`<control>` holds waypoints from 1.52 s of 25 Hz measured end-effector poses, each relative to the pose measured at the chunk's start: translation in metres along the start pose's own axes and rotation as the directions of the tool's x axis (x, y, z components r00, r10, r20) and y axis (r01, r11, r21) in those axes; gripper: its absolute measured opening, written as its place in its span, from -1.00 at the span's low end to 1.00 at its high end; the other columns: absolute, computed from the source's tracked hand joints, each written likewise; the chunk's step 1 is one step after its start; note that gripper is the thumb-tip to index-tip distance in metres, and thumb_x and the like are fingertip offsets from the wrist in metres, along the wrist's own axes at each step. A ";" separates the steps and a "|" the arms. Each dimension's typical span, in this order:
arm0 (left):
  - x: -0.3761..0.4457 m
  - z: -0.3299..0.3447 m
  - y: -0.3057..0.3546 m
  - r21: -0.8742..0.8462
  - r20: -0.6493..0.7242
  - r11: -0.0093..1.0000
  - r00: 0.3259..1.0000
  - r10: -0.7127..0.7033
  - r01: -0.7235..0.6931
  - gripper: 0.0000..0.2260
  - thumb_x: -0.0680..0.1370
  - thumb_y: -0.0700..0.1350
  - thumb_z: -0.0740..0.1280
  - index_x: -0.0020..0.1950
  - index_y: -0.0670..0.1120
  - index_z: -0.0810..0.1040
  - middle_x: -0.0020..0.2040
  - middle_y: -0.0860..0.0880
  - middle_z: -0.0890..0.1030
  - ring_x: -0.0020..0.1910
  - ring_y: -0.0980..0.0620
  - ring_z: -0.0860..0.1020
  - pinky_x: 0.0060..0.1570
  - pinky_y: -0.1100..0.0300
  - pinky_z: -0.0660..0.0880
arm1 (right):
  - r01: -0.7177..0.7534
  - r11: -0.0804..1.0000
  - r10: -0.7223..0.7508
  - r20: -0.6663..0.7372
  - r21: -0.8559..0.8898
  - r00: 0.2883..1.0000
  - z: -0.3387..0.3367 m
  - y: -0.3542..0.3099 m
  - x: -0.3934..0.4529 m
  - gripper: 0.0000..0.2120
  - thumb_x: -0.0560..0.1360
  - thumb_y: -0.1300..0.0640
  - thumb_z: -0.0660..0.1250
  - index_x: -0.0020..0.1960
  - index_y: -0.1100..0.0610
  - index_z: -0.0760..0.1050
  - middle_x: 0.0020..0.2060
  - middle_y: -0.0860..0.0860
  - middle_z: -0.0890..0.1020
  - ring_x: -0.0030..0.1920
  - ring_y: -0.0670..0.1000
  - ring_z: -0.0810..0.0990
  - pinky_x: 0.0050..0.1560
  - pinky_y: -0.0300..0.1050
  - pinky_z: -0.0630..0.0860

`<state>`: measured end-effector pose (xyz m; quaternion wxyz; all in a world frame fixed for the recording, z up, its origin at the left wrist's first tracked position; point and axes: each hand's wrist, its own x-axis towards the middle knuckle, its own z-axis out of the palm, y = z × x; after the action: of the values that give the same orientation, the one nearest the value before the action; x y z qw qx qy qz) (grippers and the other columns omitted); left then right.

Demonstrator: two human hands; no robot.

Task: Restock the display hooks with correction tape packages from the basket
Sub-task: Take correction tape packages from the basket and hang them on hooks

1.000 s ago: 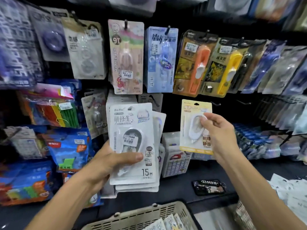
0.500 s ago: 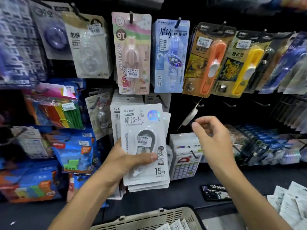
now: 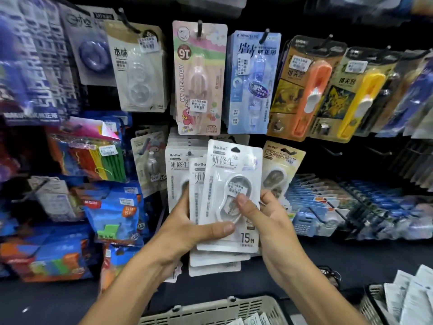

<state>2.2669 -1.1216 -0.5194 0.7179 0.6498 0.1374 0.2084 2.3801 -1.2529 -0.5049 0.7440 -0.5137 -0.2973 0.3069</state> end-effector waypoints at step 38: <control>-0.029 -0.042 0.030 -0.126 0.043 0.957 0.965 -0.257 0.260 -0.40 0.10 -0.27 0.66 0.12 -0.16 0.64 0.07 -0.38 0.69 -0.05 -0.39 0.70 -0.18 -0.18 0.67 | 0.009 0.918 -0.108 -0.227 -0.397 0.968 -0.038 -0.021 0.027 -0.85 0.47 -0.15 0.48 -0.09 -0.08 0.69 -0.17 -0.03 0.75 -0.25 -0.02 0.72 -0.35 -0.16 0.55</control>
<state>2.2179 -1.0965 -0.4973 0.7816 0.5807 0.1980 0.1129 2.4291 -1.2604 -0.4927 0.6654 -0.6772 -0.2742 0.1530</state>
